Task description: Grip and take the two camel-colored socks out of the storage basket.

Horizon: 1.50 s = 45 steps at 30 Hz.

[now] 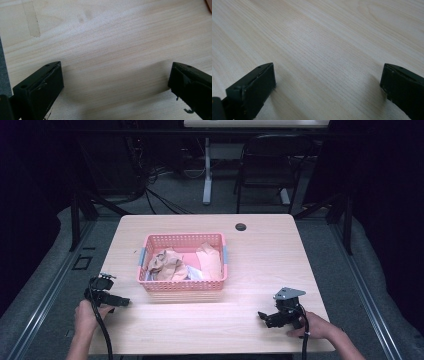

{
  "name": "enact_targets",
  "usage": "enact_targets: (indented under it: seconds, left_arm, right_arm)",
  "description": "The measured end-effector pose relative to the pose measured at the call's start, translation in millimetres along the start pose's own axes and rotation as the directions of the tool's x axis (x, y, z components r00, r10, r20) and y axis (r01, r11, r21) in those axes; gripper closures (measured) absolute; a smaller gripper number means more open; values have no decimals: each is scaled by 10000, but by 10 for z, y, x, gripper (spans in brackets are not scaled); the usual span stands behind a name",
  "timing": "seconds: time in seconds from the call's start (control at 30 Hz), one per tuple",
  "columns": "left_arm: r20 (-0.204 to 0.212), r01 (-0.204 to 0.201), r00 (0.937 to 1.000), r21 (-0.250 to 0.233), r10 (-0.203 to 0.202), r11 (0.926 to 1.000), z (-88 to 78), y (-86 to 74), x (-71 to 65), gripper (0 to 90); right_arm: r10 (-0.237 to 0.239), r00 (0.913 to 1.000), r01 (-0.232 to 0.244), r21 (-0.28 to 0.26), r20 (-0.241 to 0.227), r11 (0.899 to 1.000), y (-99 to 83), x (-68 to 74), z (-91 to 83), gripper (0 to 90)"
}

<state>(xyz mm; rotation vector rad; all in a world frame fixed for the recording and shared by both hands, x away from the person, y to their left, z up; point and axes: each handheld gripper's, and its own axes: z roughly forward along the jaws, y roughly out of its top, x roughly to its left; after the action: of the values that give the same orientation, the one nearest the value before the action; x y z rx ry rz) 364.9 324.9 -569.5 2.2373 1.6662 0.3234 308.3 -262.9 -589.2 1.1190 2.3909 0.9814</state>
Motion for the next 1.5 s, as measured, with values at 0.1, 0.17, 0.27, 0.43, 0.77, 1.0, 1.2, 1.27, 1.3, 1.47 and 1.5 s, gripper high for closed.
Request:
enact_targets:
  seconds: [0.1, 0.17, 0.27, 0.43, 0.77, 1.0, 1.2, 1.27, 1.3, 1.47, 1.5]
  left_arm:
    - [13, 21, 10000, 73, -21, 10000, -1, 6, -2, 0]
    - [21, 15, 10000, 100, -15, 9999, 0, 11, -1, 0]
    - [23, 6, 10000, 138, -6, 9999, 1, 17, -1, 0]
    - [55, -71, 10000, 177, 70, 9998, -1, 17, 0, 0]
    - [180, -356, 9992, 390, 349, 9986, -15, 59, -9, 0]
    - [322, -356, 9989, 163, 351, 9992, -119, 80, 11, 0]
    - [599, -185, 9980, -356, 206, 9992, -292, 144, 39, 0]
    - [675, -252, 9973, -506, 286, 9984, -360, 180, 31, 0]
    - [829, -325, 9959, -567, 371, 9979, -417, 216, 25, 0]
    - [918, -377, 9949, -364, 409, 9986, -466, 308, 62, 0]
    - [918, -377, 9949, -364, 409, 9986, -466, 308, 62, 0]
  right_arm:
    - [5, 10000, -5, -8, 10, 10000, 0, 1, 1, 0]
    - [12, 10000, -12, -13, 15, 10000, -1, 1, 1, 0]
    - [-1, 10000, 1, 20, 1, 10000, 0, 0, -1, 0]
    - [-3, 10000, 3, 23, 30, 10000, 0, 0, -1, 0]
    - [3, 10000, -3, 3, 32, 10000, 0, 1, 0, 0]
    - [-3, 10000, 3, 3, 8, 10000, 0, 0, 0, 0]
    - [11, 10000, -11, -12, 12, 10000, -1, 1, 1, 0]
    - [-12, 10000, 12, 11, 23, 10000, 0, -1, 0, 0]
    - [3, 10000, -3, 13, -3, 10000, 0, 0, -1, 0]
    - [-1, 10000, 1, -1, -4, 10000, 0, -1, 0, 0]
    - [-1, 10000, 1, -1, -4, 10000, 0, -1, 0, 0]
